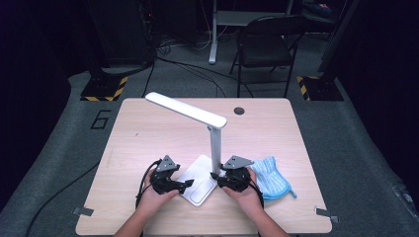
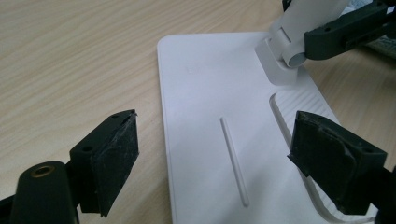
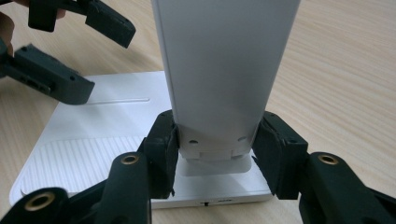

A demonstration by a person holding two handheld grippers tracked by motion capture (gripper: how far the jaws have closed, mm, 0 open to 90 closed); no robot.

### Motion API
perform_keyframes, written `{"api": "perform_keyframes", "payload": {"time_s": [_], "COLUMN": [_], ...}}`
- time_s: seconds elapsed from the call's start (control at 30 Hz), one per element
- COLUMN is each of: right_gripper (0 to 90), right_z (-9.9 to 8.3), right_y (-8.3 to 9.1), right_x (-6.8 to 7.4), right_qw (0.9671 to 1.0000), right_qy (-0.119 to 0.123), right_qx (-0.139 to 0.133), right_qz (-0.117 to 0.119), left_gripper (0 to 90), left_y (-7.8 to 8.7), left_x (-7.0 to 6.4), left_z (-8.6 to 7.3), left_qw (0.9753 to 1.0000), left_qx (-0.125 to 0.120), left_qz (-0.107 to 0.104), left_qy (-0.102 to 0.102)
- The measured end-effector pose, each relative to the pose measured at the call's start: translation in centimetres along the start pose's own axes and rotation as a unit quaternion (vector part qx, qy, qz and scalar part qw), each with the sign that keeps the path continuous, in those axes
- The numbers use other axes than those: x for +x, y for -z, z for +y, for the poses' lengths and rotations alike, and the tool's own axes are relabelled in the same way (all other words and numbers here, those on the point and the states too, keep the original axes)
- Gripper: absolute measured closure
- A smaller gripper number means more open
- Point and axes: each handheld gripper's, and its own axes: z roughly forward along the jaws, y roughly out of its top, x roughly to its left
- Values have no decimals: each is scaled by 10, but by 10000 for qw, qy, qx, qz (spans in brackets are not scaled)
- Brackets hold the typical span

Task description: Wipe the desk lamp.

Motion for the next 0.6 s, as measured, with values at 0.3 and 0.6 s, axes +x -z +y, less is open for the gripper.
{"api": "perform_keyframes", "payload": {"time_s": [0.3,0.6], "right_gripper": [519,516], "right_z": [10,13], "right_y": [-12,-17], "right_x": [-9,-14], "right_qw": [9999,9999], "right_qy": [77,11], "right_qx": [103,82], "right_qz": [94,127], "left_gripper": [138,121], "left_y": [-11,-16], "left_x": [1,3], "left_z": [-2,-3], "left_qw": [9995,9990], "left_qx": [225,252], "left_qz": [129,190], "left_qy": [167,326]}}
